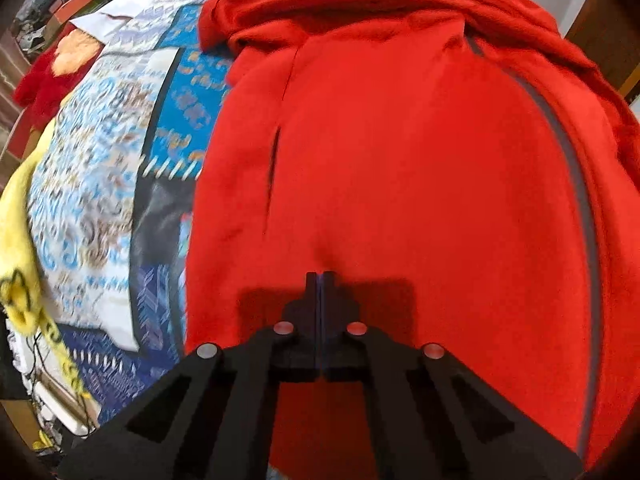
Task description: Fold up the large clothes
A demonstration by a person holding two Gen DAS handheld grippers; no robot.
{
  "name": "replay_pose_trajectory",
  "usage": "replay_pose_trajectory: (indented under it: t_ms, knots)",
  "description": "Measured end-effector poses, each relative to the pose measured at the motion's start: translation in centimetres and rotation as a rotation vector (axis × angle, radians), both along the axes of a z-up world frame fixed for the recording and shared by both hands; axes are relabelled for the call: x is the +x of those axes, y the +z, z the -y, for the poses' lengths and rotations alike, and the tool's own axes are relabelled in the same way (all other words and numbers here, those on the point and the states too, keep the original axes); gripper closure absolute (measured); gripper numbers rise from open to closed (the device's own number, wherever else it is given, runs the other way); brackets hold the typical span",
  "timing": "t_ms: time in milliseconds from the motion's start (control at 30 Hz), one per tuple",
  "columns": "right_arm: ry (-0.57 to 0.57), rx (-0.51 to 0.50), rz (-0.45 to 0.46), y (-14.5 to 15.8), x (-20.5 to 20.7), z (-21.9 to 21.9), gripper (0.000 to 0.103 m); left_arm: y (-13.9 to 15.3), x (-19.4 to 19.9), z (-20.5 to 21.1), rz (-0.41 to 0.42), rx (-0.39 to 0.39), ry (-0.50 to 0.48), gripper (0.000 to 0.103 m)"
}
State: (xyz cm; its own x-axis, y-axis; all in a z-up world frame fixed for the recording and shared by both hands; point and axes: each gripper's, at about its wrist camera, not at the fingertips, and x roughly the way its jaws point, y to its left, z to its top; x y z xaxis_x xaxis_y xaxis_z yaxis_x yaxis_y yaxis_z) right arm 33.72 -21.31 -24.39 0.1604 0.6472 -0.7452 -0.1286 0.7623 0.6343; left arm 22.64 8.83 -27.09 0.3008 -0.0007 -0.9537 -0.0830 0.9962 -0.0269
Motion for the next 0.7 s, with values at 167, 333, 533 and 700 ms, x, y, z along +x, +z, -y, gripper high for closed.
replay_pose_trajectory:
  t_ms: [167, 333, 533, 700]
  knots:
    - [-0.014, 0.135, 0.025, 2.6, 1.6, -1.5, 0.095, 5.8, 2.2, 0.5, 0.124, -0.079, -0.024, 0.103]
    - [-0.017, 0.191, 0.091, 5.9, 3.3, -2.4, 0.096, 13.2, 4.6, 0.5, 0.275, -0.132, -0.049, 0.103]
    - [0.002, 0.168, 0.125, 7.0, 3.6, -2.7, 0.096, 13.9, 4.8, -2.1, 0.285, -0.032, -0.065, 0.08]
    - [-0.007, 0.161, 0.082, 5.4, 2.7, -0.6, 0.096, 6.4, 1.8, -6.7, 0.096, -0.071, -0.005, 0.032]
